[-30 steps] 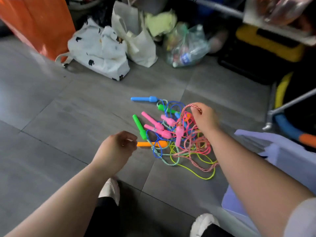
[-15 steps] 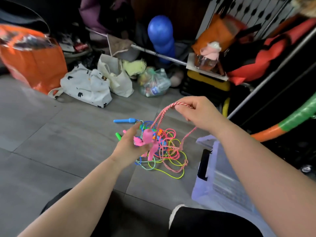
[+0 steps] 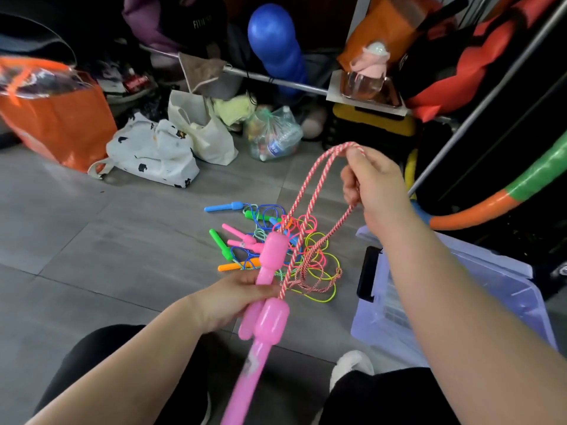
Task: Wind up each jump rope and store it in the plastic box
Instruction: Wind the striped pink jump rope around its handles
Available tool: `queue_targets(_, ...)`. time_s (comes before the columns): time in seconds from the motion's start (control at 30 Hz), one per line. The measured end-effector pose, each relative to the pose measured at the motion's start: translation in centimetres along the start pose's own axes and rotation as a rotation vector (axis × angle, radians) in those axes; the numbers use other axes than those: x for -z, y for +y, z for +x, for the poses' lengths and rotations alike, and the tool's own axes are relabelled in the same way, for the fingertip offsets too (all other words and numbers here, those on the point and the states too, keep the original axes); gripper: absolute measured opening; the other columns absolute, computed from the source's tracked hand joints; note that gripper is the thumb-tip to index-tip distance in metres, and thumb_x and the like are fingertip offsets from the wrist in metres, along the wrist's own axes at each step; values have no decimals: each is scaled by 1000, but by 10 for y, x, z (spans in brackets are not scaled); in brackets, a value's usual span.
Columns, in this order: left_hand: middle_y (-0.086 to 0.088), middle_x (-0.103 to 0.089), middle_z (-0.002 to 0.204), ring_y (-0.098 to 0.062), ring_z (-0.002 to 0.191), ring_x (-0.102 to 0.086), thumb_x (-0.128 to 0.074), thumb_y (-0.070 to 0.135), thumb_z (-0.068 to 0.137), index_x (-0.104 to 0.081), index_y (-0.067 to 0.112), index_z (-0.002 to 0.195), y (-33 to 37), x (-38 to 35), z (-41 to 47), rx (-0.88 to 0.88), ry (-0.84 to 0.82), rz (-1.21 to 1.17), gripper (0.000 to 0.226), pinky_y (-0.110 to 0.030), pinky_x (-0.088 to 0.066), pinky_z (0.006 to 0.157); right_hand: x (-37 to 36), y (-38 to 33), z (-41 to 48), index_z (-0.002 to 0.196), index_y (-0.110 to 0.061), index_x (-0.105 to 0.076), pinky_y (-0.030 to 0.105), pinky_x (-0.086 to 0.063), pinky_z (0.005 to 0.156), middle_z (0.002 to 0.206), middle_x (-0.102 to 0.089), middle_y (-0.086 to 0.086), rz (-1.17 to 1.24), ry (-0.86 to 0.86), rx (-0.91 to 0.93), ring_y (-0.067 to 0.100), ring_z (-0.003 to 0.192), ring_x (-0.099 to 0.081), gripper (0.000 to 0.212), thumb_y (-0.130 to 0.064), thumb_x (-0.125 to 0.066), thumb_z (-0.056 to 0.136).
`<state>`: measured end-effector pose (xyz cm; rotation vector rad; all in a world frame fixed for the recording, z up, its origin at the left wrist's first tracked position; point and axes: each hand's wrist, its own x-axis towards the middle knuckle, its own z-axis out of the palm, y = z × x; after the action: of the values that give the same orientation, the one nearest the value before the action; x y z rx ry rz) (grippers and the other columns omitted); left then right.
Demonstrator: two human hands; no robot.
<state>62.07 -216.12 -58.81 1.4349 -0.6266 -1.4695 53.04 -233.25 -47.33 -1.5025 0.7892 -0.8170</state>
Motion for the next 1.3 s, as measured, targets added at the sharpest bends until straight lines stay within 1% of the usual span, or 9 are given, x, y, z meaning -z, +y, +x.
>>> queue_targets(0.1, -2, -67, 56, -19, 50, -66, -60, 12, 80, -54, 7, 77, 3, -6, 1, 62, -38, -220, 8, -25, -52, 48, 7, 24, 7, 71, -22, -57, 14, -23, 35, 32, -42, -10, 11, 114, -73, 3, 28, -30, 28, -17, -41, 94)
queue_targets(0.23, -8, -74, 71, -24, 49, -67, -85, 43, 40, -50, 9, 87, 12, -8, 11, 138, -175, -384, 67, -24, -50, 39, 4, 39, 13, 72, -23, -57, 14, -25, 34, 42, -42, -7, -10, 125, -78, 3, 29, -31, 29, -15, -40, 93)
queue_targets(0.4, -8, -66, 50, -16, 25, -49, -26, 30, 95, -48, 10, 78, 21, -7, 22, 208, 3, -380, 34, -10, -36, 29, 13, 63, 29, 72, -9, -59, 23, -27, 43, 51, -40, 0, -185, 240, -139, 5, 33, -34, 29, -17, -40, 91)
queue_targets(0.73, 0, -56, 41, -12, 25, -45, -44, 28, 83, -47, 12, 78, 26, -2, 36, 216, 114, -406, 17, -9, -33, 28, 35, 138, 34, 99, -2, -59, 26, -29, 47, 56, -47, 3, -302, 269, -424, 1, 24, -37, 25, -18, -42, 92)
queue_targets(0.83, 0, -53, 38, -11, 25, -45, -45, 21, 88, -48, 11, 73, 29, 0, 47, 195, 232, -409, 18, -9, -33, 28, 32, 150, 30, 129, -9, -40, 28, -44, 73, 111, -60, 14, -358, 168, -526, 8, 84, -62, 40, -20, -46, 91)
queue_targets(0.9, -2, -52, 39, -10, 24, -46, -49, 20, 89, -49, 10, 71, 31, -1, 54, 170, 353, -442, 20, -10, -33, 28, 28, 146, 21, 133, -8, -35, 31, -37, 96, 135, -44, 12, -551, 202, -475, 25, 120, -45, 49, -23, -49, 89)
queue_targets(1.0, -7, -48, 57, -6, 25, -46, -53, 19, 88, -49, 10, 71, 29, -5, 63, 105, 522, -450, 20, -11, -35, 28, 8, 122, 3, 98, -5, -57, 21, -40, 72, 88, -58, 11, -531, -2, -380, 22, 88, -53, 25, -28, -51, 89)
queue_targets(1.13, -5, -50, 64, -10, 41, -49, -57, 18, 85, -51, 13, 68, 22, -7, 74, 1, 699, -296, 19, -16, -40, 43, -27, 92, -44, 71, -20, -50, 23, -46, 47, 66, -55, 4, -236, -603, -687, 17, 55, -54, 28, -41, -46, 89)
queue_targets(1.3, -5, -53, 69, -23, 65, -50, -53, 31, 88, -51, 16, 69, 22, -10, 78, -25, 740, -154, 24, -33, -46, 67, -40, 108, -63, 75, -17, -52, 16, -46, 42, 59, -58, 0, -49, -599, -709, 7, 42, -56, 14, -12, -53, 87)
